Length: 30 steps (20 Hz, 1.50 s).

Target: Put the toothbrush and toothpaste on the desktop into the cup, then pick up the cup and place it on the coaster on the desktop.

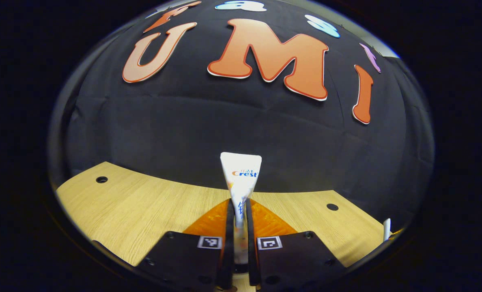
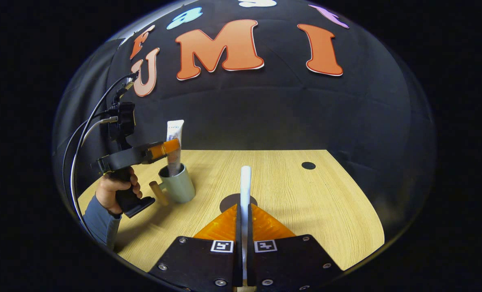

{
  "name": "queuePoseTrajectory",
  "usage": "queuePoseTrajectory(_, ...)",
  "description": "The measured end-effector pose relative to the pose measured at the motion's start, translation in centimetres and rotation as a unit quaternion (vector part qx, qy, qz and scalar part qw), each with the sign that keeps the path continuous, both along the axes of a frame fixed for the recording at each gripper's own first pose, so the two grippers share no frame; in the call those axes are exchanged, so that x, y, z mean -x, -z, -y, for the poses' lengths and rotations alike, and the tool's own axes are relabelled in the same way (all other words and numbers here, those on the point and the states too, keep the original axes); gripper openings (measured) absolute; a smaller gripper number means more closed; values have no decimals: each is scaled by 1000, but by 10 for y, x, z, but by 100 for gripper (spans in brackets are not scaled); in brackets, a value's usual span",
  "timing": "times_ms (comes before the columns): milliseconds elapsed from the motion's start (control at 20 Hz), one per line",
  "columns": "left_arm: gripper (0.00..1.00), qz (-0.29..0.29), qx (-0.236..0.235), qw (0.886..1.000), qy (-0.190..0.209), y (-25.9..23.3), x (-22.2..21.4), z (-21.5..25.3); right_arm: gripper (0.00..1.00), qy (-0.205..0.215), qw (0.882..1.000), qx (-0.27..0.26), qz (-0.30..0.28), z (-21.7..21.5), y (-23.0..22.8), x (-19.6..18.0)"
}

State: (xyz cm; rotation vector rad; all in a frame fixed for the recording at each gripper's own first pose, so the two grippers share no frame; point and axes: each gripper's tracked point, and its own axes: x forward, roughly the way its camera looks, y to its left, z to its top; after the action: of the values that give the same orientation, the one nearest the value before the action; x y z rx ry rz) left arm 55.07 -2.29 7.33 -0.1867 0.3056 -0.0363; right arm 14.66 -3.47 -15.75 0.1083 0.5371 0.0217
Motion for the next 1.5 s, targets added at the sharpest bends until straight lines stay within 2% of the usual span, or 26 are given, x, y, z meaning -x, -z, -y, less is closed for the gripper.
queuePoseTrajectory(50, 20, -8, -3, 1000, 2, 4, 3, 0, 5, -1, 1000, 0, -1, -1, 0, 2)
queuePoseTrajectory(150, 21, -23, 6, 1000, 10, 9, 7, 2, 5, -2, 1000, 3, -1, -3, -1, 2)
queuePoseTrajectory(300, 29, -42, 11, 999, 19, 15, 16, 6, 5, -3, 1000, 3, 6, -8, -6, -1)
queuePoseTrajectory(350, 25, -45, 15, 999, 23, 14, 20, 6, 5, -4, 1000, 1, 8, -9, -7, 0)
queuePoseTrajectory(400, 35, -39, 13, 999, 22, 8, 24, 4, 5, -4, 1000, -1, 10, -11, -7, -1)
queuePoseTrajectory(550, 39, -22, 5, 999, 30, -9, 36, 2, 5, -5, 999, -10, 30, -19, -18, -12)
queuePoseTrajectory(600, 53, -21, 5, 999, 36, -14, 40, 3, 5, -5, 999, -14, 42, -23, -24, -18)
queuePoseTrajectory(700, 74, -16, -1, 999, 37, -21, 50, -1, 4, -12, 997, -22, 70, -32, -38, -27)
queuePoseTrajectory(750, 78, -13, -6, 999, 36, -24, 55, -4, 4, -18, 996, -26, 86, -38, -46, -31)
queuePoseTrajectory(800, 92, -9, -11, 999, 32, -28, 60, -6, 4, -22, 994, -26, 102, -43, -53, -38)
queuePoseTrajectory(900, 100, 1, -21, 999, 28, -39, 75, -12, 5, -29, 991, -22, 127, -53, -67, -50)
queuePoseTrajectory(1050, 100, 13, -36, 999, 14, -49, 100, -26, 5, -42, 986, -28, 159, -67, -85, -68)
queuePoseTrajectory(1150, 100, 14, -28, 999, 8, -49, 121, -30, 4, -53, 983, -46, 171, -81, -91, -80)
queuePoseTrajectory(1300, 100, 4, -63, 998, 4, -41, 146, -40, 5, -69, 977, -45, 197, -97, -101, -99)
queuePoseTrajectory(1500, 100, -2, -85, 996, -3, -37, 168, -58, 5, -88, 962, -52, 255, -118, -121, -123)
